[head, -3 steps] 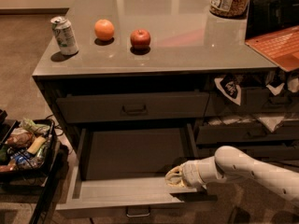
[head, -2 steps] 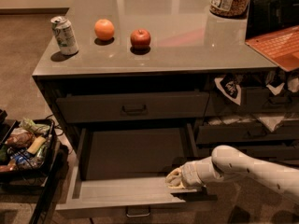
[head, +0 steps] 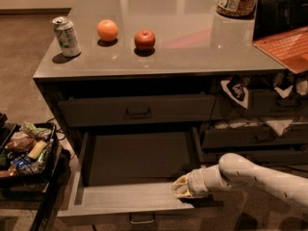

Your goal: Open middle drawer

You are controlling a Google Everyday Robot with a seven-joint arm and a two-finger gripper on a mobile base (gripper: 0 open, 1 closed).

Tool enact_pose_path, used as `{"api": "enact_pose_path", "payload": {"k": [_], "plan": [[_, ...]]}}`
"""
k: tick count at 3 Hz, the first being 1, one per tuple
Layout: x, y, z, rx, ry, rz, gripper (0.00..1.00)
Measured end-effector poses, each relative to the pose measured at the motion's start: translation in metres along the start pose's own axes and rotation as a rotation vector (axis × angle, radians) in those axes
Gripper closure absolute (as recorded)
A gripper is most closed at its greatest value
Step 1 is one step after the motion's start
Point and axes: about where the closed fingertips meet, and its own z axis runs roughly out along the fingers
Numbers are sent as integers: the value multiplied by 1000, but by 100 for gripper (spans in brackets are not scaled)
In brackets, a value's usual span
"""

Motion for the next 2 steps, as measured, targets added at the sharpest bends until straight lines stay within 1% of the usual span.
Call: {"api": "enact_pose_path", "payload": {"k": [1, 2], "plan": [[7, 11, 5, -6, 13, 6, 100], [10, 31, 11, -57, 33, 14, 100]]}}
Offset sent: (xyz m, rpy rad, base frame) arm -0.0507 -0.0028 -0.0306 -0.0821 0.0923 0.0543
